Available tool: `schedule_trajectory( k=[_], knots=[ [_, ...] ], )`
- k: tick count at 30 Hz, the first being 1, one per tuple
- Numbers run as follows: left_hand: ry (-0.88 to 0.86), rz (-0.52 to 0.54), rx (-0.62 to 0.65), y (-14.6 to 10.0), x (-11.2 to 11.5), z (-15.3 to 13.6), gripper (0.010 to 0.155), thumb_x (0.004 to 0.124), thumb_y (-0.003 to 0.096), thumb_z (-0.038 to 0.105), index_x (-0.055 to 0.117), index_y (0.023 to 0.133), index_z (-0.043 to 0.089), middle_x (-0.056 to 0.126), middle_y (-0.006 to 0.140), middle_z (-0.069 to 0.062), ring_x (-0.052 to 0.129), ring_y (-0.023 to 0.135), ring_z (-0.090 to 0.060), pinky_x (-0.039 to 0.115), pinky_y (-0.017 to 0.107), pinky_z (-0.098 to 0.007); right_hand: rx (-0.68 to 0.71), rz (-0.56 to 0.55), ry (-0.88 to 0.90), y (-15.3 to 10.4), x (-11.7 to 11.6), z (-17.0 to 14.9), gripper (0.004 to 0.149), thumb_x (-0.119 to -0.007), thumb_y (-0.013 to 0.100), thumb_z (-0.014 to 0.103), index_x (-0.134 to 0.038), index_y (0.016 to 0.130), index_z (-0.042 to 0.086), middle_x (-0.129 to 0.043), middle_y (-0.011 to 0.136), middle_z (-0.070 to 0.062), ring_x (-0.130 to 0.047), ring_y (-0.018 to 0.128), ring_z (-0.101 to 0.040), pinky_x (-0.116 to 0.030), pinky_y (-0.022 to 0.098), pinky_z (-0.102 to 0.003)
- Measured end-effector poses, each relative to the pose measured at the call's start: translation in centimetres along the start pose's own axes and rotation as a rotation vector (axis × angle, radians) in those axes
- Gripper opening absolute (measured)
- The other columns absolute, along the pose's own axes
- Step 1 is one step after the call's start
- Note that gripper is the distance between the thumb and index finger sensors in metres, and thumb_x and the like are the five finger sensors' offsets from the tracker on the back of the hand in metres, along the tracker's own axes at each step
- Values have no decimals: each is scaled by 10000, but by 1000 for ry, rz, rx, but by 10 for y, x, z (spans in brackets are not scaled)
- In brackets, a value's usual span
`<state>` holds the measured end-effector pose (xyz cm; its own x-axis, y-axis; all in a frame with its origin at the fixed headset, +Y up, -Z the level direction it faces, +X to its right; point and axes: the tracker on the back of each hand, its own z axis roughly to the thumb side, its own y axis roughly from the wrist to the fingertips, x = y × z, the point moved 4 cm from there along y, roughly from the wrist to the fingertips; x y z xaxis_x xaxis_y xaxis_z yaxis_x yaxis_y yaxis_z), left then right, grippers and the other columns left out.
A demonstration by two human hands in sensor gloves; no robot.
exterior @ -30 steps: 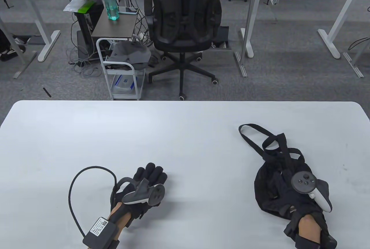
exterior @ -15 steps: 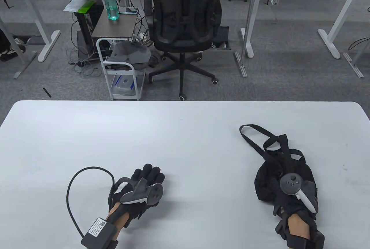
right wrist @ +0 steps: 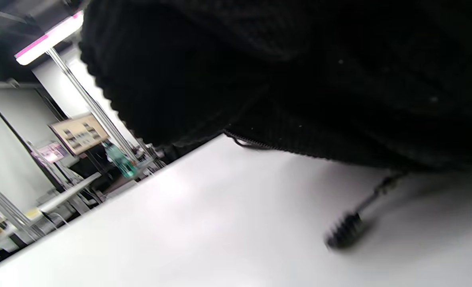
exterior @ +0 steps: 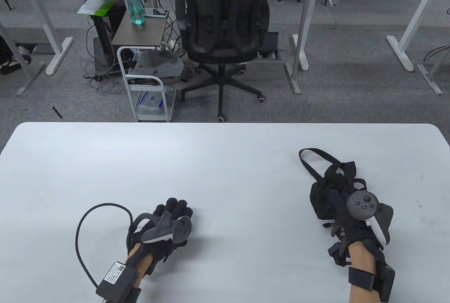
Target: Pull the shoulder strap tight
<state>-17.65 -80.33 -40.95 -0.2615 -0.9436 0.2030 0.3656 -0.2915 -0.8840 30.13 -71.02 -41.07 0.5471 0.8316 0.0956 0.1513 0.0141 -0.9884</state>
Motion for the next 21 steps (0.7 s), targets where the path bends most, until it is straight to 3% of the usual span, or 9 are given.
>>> schedule_trajectory(
  k=[4, 11, 16, 21],
  knots=[
    [-3, -18, -15, 2, 4, -5, 879, 696, 371, 559, 222, 1071, 320, 133, 1214, -23, 170, 1115, -357, 363, 815, -551, 66, -13, 113, 5, 11, 39, 645, -796, 410, 66, -614, 1012, 207, -622, 1027, -262, -830, 742, -644, -852, 380, -726],
    [-10, -20, -26, 2, 4, -11, 870, 696, 370, 559, 245, 1075, 320, 134, 1214, -22, 177, 1115, -356, 367, 816, -548, 215, -68, 87, 4, 12, 122, 646, -800, 408, 67, -615, 1013, 198, -633, 1019, -269, -848, 730, -638, -867, 370, -716],
    [-27, -17, -36, 1, 5, -17, 867, 697, 371, 557, 253, 1077, 317, 138, 1214, -24, 180, 1116, -357, 370, 815, -548, 335, -106, 48, -4, -2, 180, 648, -798, 411, 68, -608, 1017, 196, -631, 1022, -268, -841, 737, -637, -863, 376, -717],
    [-46, -19, -57, 1, 6, -26, 861, 696, 371, 558, 265, 1078, 319, 145, 1215, -24, 179, 1116, -355, 368, 816, -548, 443, -137, 32, -21, -33, 228, 649, -797, 413, 70, -600, 1020, 190, -625, 1022, -273, -839, 736, -638, -862, 378, -717]
  ],
)
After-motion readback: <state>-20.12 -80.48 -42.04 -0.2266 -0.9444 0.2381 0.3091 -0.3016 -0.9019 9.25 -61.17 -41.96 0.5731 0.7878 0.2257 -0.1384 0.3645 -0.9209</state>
